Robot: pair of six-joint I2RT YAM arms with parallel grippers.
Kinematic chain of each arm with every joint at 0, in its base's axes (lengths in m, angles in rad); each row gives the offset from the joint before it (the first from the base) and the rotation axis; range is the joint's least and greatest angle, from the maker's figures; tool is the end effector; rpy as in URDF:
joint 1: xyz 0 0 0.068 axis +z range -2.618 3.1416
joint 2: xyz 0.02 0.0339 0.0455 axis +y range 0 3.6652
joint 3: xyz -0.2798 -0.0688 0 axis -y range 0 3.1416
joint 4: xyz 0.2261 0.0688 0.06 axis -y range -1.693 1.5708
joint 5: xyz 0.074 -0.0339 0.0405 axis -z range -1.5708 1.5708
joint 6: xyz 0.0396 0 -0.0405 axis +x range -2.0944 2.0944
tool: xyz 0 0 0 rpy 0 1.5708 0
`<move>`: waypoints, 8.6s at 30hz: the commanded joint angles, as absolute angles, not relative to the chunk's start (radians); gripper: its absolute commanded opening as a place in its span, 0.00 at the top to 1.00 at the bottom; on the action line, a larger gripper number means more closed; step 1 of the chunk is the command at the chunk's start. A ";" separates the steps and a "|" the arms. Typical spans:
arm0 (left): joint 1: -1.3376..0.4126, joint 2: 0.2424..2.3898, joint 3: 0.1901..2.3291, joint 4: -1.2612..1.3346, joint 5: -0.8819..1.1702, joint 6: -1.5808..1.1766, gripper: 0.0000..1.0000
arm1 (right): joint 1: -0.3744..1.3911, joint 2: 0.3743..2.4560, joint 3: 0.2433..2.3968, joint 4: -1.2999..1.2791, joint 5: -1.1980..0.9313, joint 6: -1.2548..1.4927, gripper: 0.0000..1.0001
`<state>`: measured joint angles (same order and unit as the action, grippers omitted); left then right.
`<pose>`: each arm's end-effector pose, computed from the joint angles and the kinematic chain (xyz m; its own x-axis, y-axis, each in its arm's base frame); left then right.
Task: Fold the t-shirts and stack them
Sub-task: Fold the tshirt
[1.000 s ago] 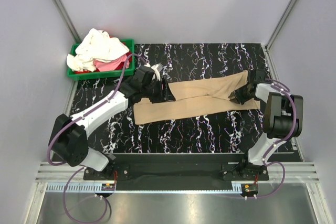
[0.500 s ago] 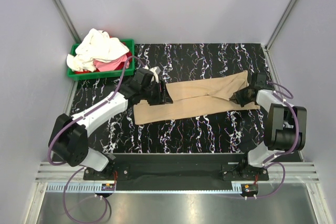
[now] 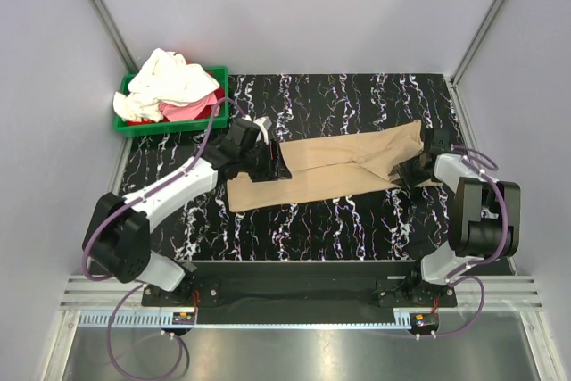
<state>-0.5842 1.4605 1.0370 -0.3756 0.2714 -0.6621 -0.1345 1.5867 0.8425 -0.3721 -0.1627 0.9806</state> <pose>0.2429 -0.1733 0.2730 -0.8941 -0.1189 -0.4319 0.1745 0.7955 -0.5803 0.2794 -0.0313 0.1826 -0.4441 0.8874 -0.1234 0.7742 0.4494 0.4457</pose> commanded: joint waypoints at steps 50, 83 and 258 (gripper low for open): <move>-0.345 2.063 1.489 -0.552 0.054 -0.603 0.47 | -0.230 2.244 1.759 -0.359 -0.118 0.423 0.88; -0.368 1.373 1.144 -0.541 0.382 -0.563 0.45 | -0.163 1.783 1.333 -0.560 -0.155 0.718 0.79; -1.097 1.962 1.121 -0.127 0.276 -0.736 0.50 | -0.115 3.054 2.747 0.054 -0.518 0.917 0.86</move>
<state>-1.0794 1.9209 1.1194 -0.0463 0.2760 -0.7425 -0.1135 3.0386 2.7075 -0.0036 -0.5831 0.9367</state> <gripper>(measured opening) 0.493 0.096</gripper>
